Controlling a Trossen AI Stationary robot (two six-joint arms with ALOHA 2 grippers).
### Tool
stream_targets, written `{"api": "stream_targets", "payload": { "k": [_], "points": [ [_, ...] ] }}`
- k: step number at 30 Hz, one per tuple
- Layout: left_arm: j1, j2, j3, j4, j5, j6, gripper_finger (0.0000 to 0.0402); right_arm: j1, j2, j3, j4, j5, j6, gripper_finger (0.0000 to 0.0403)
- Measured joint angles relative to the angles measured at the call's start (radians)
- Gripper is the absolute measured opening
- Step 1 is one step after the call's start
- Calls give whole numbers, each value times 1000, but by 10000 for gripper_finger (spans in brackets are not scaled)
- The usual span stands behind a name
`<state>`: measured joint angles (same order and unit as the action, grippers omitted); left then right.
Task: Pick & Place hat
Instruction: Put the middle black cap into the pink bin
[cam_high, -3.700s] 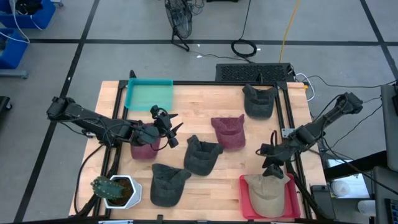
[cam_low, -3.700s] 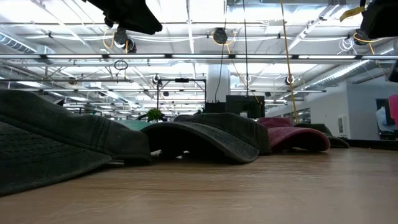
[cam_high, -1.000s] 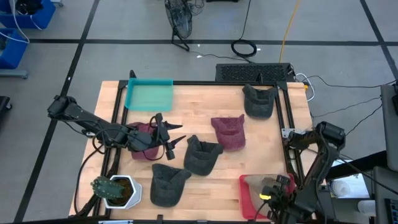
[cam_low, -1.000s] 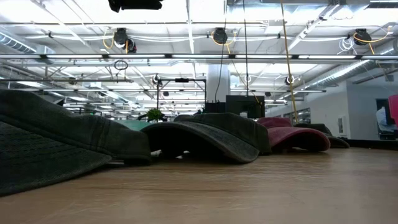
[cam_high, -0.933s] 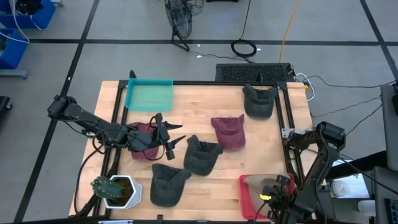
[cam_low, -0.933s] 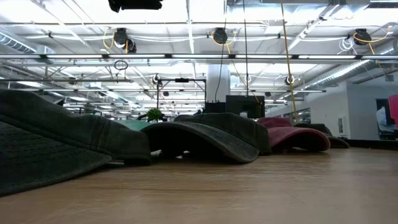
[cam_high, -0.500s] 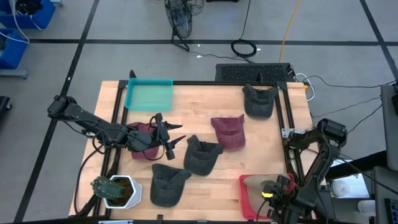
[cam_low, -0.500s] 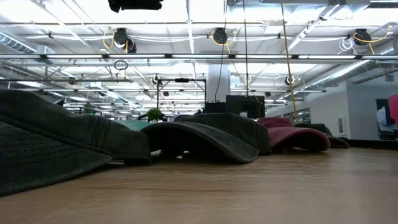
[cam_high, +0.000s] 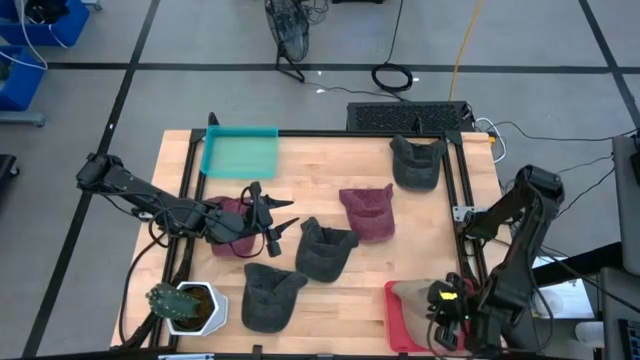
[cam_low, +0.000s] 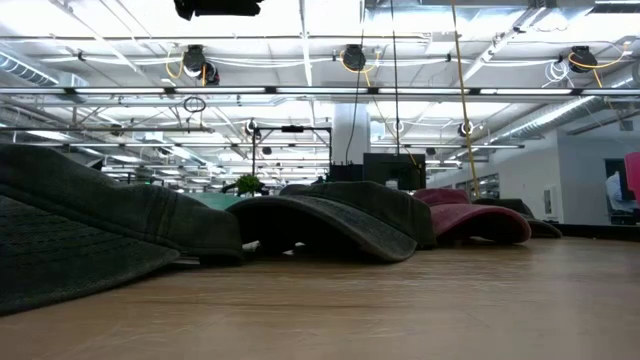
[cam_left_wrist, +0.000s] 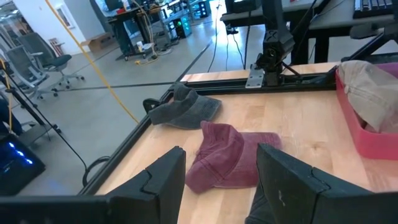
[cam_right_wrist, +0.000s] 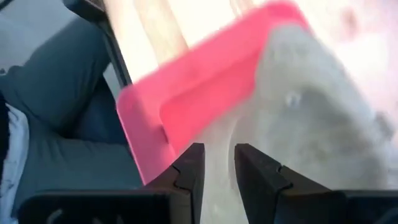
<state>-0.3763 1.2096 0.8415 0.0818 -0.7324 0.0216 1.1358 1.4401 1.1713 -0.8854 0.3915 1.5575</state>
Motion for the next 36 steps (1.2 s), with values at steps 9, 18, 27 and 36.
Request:
{"api": "stream_targets", "payload": {
  "k": [9, 18, 27, 36],
  "points": [
    [5, 0, 0, 3, 13, -1, 200, -198, -27, 0, -49, 299, -449, 75],
    [5, 0, 0, 3, 112, 33, 200, -545, 36, 0, 296, 296, -1065, 75],
    [5, 0, 0, -6, 190, 48, 200, -805, 94, -128, 775, -53, -1381, 75],
    [68, 43, 1, 7, 222, 17, 200, -910, 96, -254, 1017, -140, -1449, 128]
  ]
}}
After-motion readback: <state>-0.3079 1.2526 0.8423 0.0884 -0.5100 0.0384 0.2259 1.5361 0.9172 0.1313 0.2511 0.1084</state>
